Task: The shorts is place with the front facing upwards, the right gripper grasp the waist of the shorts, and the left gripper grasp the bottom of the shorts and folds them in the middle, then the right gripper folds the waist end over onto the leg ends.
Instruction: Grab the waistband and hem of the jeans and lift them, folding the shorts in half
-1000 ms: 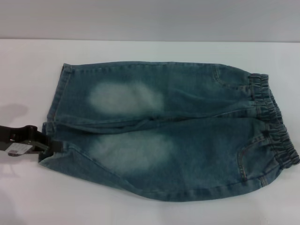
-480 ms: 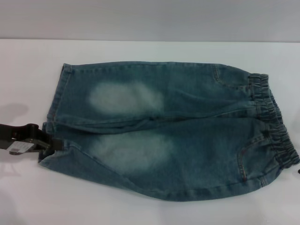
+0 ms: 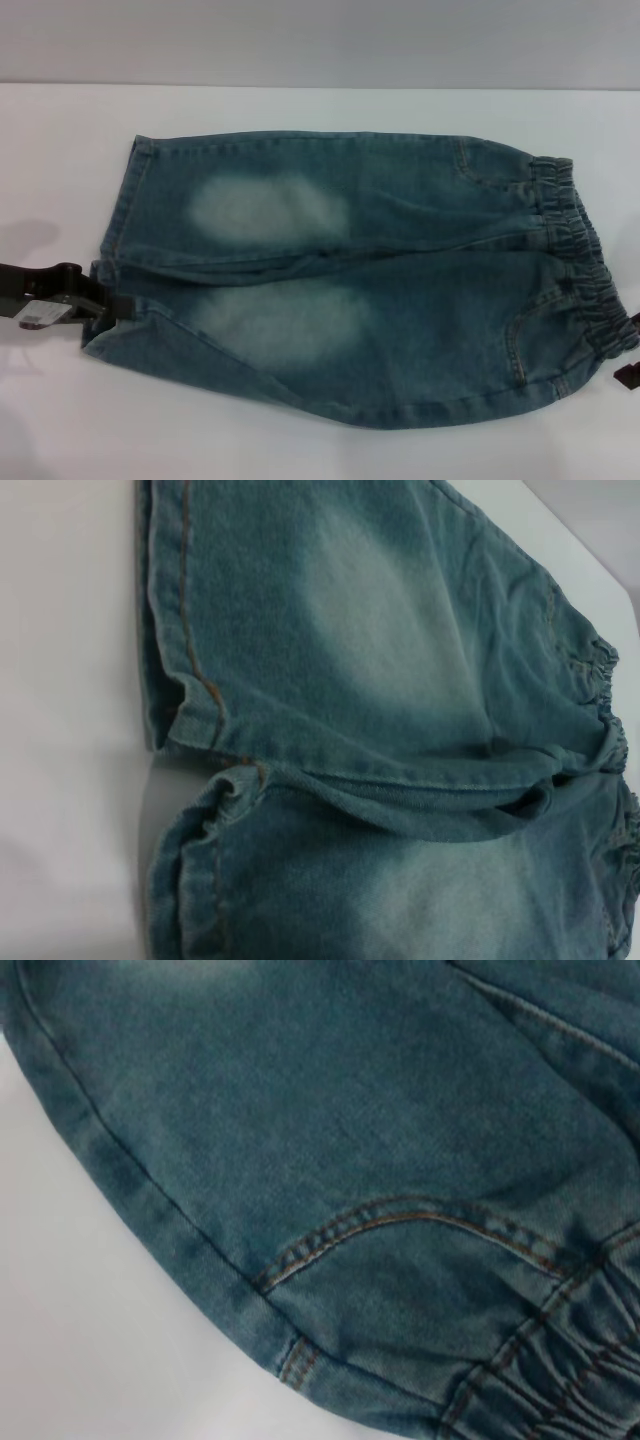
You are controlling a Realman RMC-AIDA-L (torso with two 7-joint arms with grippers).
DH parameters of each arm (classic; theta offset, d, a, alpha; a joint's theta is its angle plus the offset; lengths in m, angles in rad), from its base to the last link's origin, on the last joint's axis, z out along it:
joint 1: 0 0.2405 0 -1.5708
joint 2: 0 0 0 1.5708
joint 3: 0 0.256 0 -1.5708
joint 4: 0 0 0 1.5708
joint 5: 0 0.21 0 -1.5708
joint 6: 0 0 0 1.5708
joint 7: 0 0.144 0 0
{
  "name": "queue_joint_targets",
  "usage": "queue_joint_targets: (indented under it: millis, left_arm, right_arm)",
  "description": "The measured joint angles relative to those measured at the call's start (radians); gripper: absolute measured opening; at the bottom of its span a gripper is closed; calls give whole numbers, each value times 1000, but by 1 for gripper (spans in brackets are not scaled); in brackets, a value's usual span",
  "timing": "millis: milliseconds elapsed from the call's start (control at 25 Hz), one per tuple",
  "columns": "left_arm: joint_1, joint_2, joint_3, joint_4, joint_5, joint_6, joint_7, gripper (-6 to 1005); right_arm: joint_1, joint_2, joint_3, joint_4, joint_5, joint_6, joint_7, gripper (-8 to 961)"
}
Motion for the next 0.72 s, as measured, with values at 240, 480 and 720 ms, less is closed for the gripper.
queue_joint_targets:
  millis: [240, 480, 720]
  left_arm:
    - [1, 0, 0, 0, 0, -3, 2, 35]
    - [1, 0, 0, 0, 0, -5, 3, 34]
    - [1, 0, 0, 0, 0, -5, 3, 34]
  right_arm:
    - [3, 3, -4, 0, 12, 2, -1, 817]
    - [6, 3, 1, -13, 46, -3, -3, 778]
    - [6, 3, -1, -16, 52, -5, -3, 740]
